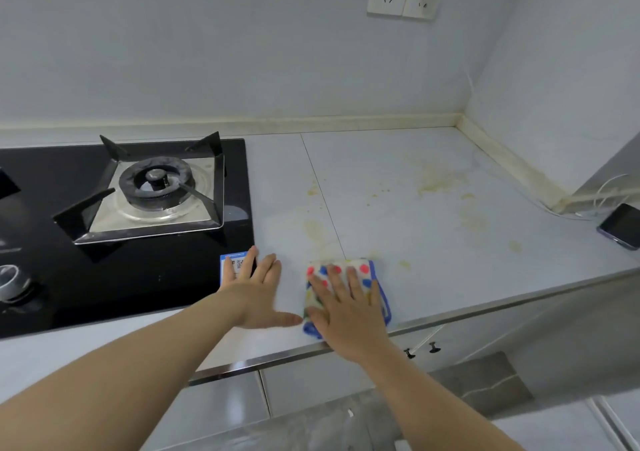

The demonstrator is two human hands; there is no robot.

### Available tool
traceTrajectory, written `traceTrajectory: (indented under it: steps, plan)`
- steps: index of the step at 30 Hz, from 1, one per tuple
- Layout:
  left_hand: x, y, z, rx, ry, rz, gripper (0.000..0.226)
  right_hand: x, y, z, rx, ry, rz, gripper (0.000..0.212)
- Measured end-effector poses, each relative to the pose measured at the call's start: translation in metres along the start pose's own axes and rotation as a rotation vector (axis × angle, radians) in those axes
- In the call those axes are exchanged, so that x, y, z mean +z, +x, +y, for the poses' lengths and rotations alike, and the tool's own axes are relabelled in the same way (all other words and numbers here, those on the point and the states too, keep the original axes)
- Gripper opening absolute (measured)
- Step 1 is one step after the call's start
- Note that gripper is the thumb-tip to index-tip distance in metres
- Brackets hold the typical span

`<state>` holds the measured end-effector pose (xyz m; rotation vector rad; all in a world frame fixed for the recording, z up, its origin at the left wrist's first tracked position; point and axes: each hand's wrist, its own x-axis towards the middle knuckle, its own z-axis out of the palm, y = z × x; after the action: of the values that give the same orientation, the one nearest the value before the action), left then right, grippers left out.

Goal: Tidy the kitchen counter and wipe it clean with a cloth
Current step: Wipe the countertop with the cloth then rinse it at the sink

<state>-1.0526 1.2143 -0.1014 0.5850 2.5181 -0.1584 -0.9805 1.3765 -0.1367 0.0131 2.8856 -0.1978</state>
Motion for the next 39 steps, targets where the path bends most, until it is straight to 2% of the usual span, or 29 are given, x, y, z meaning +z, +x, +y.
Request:
traceTrajectory:
  steps: [2, 3, 4, 6, 8, 11, 13, 15, 17, 19, 21, 26, 28, 30, 32, 36, 38, 39]
  plan:
    - [-0.003, -0.001, 0.0, 0.003, -0.011, -0.043, 0.114, -0.011, 0.003, 0.022, -0.021, -0.076, 0.101, 0.08]
    - [-0.003, -0.002, -0.001, 0.007, -0.016, -0.055, 0.116, -0.016, 0.006, 0.038, 0.025, -0.097, 0.15, 0.075]
    - [-0.003, -0.001, -0.001, 0.013, -0.017, -0.057, 0.117, -0.021, 0.01, 0.056, 0.11, -0.083, 0.146, 0.067]
    - [-0.004, 0.0, -0.001, 0.02, -0.02, -0.052, 0.118, -0.027, 0.016, 0.079, 0.336, 0.049, -0.033, 0.056]
    - [-0.004, 0.0, -0.001, 0.022, -0.025, -0.05, 0.118, -0.03, 0.022, 0.072, 0.406, 0.094, -0.027, 0.055]
    - [-0.002, 0.002, -0.001, 0.019, -0.031, -0.048, 0.12, -0.013, 0.027, 0.021, 0.202, 0.097, 0.082, 0.062]
    - [-0.001, 0.002, -0.001, 0.012, -0.028, -0.053, 0.122, -0.007, 0.026, -0.006, 0.02, 0.054, 0.039, 0.08]
    - [-0.001, 0.002, -0.001, 0.015, -0.014, -0.053, 0.124, -0.013, 0.026, -0.006, -0.038, -0.016, 0.092, 0.08]
    - [-0.002, 0.001, -0.001, 0.022, -0.019, -0.042, 0.124, -0.018, 0.031, 0.017, 0.009, -0.031, 0.162, 0.065]
    - [-0.001, 0.0, -0.002, 0.039, -0.023, -0.016, 0.124, -0.024, 0.039, 0.043, 0.198, 0.054, 0.033, 0.055]
    - [0.0, 0.0, -0.004, 0.059, -0.032, 0.011, 0.125, -0.029, 0.041, 0.039, 0.287, 0.101, -0.006, 0.055]
    - [-0.004, 0.008, -0.024, 0.045, -0.086, 0.145, 0.135, -0.018, 0.046, -0.016, -0.026, -0.031, -0.021, 0.069]
    - [-0.008, 0.014, -0.034, 0.051, -0.08, 0.144, 0.137, -0.026, 0.069, -0.003, 0.051, 0.015, -0.014, 0.058]
    - [-0.013, 0.023, -0.038, 0.085, -0.059, 0.142, 0.136, -0.033, 0.086, 0.012, 0.204, 0.05, -0.01, 0.055]
    - [-0.02, 0.034, -0.041, 0.128, -0.042, 0.154, 0.135, -0.035, 0.096, 0.008, 0.278, 0.098, -0.008, 0.055]
    - [-0.033, 0.059, -0.046, 0.144, 0.035, 0.137, 0.139, -0.028, 0.092, -0.013, 0.04, -0.068, 0.061, 0.066]
    - [-0.037, 0.068, -0.047, 0.163, 0.082, 0.108, 0.141, -0.036, 0.102, 0.003, 0.083, -0.067, 0.06, 0.07]
    - [-0.037, 0.07, -0.047, 0.17, 0.09, 0.104, 0.141, -0.037, 0.106, 0.011, 0.173, -0.024, 0.031, 0.065]
